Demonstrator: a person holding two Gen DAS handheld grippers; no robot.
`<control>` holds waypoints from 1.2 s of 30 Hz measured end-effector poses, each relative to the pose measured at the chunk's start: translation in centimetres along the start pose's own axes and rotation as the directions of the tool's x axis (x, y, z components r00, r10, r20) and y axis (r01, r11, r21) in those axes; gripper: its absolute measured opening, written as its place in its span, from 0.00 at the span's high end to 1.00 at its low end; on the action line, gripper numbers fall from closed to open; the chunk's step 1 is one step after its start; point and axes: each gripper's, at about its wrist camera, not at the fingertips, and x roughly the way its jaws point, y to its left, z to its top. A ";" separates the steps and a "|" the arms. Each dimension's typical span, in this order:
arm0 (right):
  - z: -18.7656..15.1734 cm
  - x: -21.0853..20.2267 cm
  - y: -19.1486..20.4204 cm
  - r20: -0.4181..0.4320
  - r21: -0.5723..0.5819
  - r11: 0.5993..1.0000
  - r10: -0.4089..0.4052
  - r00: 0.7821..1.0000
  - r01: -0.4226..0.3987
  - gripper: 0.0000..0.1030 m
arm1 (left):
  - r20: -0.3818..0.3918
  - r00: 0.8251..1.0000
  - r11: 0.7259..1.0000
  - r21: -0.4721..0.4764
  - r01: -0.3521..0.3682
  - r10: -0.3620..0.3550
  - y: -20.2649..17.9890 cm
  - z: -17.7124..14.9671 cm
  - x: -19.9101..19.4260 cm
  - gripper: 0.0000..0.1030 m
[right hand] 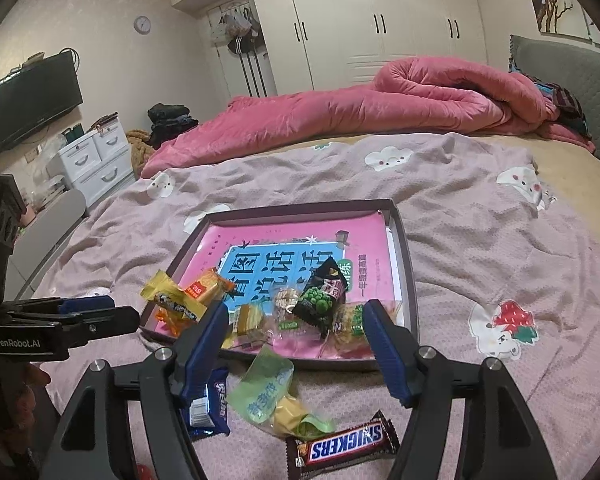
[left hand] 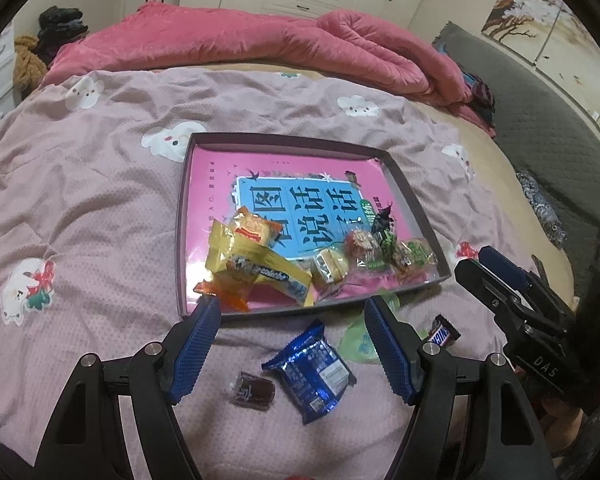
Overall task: Organize snacks
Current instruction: 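Pull both grippers back from the tray toward the remaining snacks, then move the left gripper toward the blue biscuit pack while the right approaches the green pea bag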
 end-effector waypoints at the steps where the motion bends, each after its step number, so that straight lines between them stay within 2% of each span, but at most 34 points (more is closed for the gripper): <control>1: -0.1 0.0 0.0 -0.001 -0.001 1.000 -0.001 1.000 0.001 0.33 | -0.001 1.000 1.000 0.000 0.001 -0.001 0.0 -0.1 -0.1 0.26; 10: -1.0 -0.7 0.2 -0.024 -0.002 1.000 0.013 1.000 -0.013 0.32 | -0.019 1.000 1.000 0.021 -0.003 0.003 -0.5 -0.9 -0.4 0.26; 18: -2.1 -0.6 0.2 -0.066 -0.013 1.000 0.009 0.998 -0.010 0.31 | -0.073 0.997 1.000 0.015 0.028 -0.027 -0.6 -1.9 0.5 0.26; 27: -2.8 0.0 -0.3 -0.107 -0.001 1.000 0.009 0.994 -0.009 0.31 | -0.160 0.985 0.998 -0.003 0.058 -0.058 -0.8 -3.5 2.7 0.26; 36: -3.6 0.8 -0.4 -0.149 -0.024 1.000 0.000 0.989 -0.004 0.31 | -0.207 0.976 0.998 -0.011 0.068 -0.069 -1.1 -4.6 4.0 0.26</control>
